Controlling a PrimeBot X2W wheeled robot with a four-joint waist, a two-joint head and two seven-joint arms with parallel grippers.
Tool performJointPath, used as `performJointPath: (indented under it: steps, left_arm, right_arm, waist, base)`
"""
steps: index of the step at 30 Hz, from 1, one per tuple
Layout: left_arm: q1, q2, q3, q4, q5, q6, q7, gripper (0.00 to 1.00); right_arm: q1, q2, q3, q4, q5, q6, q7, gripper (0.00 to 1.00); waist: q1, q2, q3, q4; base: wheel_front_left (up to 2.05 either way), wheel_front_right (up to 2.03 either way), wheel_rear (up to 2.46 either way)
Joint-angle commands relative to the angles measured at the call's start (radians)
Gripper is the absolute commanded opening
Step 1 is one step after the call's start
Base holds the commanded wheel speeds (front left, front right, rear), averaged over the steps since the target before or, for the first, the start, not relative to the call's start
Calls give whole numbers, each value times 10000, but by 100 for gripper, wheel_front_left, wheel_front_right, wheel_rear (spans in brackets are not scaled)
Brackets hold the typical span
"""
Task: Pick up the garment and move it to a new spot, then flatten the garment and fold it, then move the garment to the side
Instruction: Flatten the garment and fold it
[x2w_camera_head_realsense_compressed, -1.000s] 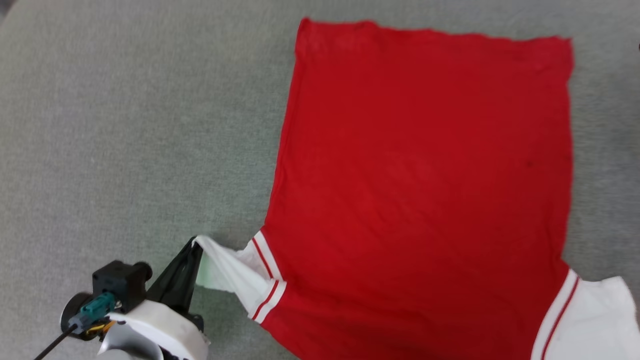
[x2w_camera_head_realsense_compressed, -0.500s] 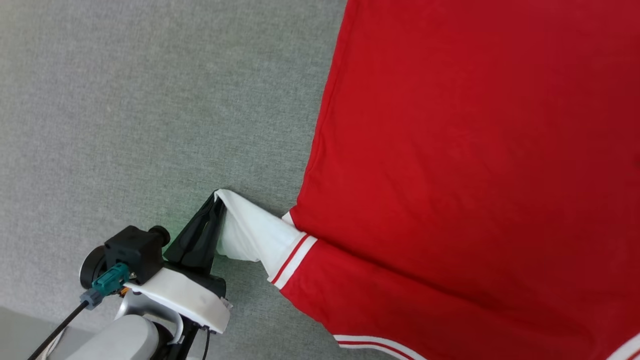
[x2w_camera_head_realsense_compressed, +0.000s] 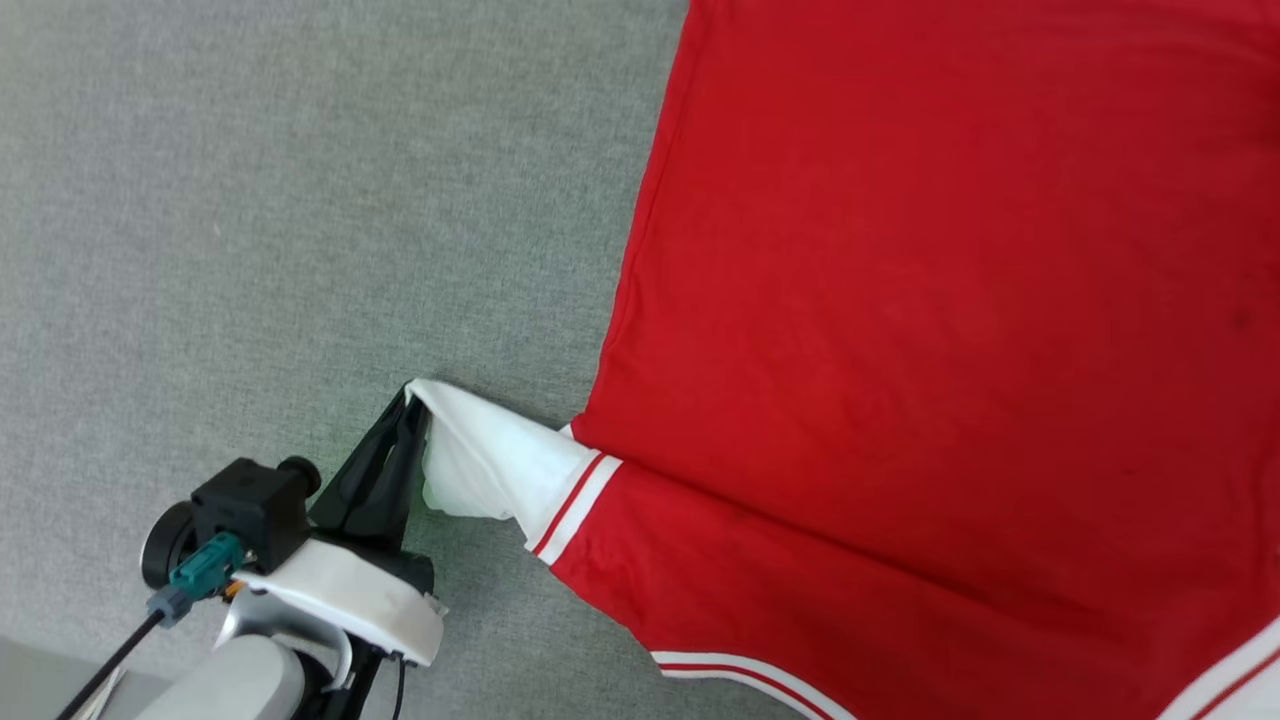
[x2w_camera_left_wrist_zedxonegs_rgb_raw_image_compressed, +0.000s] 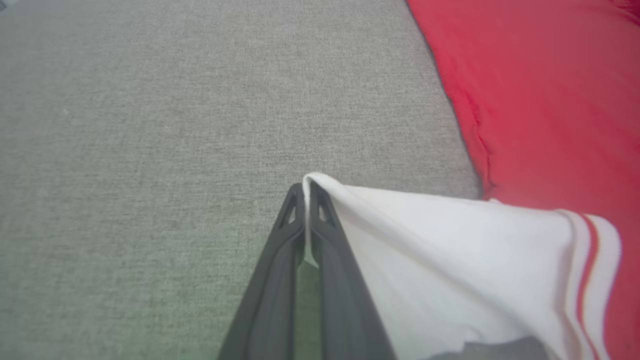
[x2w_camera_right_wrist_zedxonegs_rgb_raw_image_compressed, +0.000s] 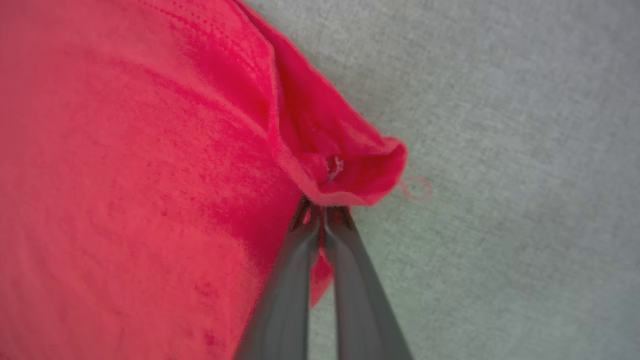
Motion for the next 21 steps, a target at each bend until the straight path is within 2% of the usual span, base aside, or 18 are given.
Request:
performJointPath:
  steps: [1, 5, 11, 18, 21]
  left_arm:
    - [252, 49, 110, 85, 19, -9, -24, 0]
    - [621, 140, 240, 89, -23, 58, -24, 0]
    - [1437, 381, 382, -28, -204, 295, -20, 0]
    - [2233, 661, 512, -210, -450, 626, 11, 0]
    - [2476, 737, 529, -277, -515, 701, 20, 0]
  right_arm:
    - [324, -17, 143, -136, 265, -4, -244, 0]
    - [599, -229, 406, -549, 673, -4, -574, 0]
    - [2024, -1364, 1029, -1922, 1848, -4, -1037, 0]
    - [5153, -2835, 859, -3361, 2936, -4, -1793, 0]
    - [6812, -3187, 620, -3691, 3163, -4, -2184, 0]
  waist:
    - [-1, 0, -645, -371]
    - [-1, 0, -1238, -672]
    - [-1, 0, -2365, -1258]
    - [-1, 0, -3247, -1824]
    - [-1, 0, -3497, -2010]
  base:
    - [0, 0, 0]
    - [0, 0, 0]
    - [0, 0, 0]
    - [0, 0, 0]
    - [0, 0, 0]
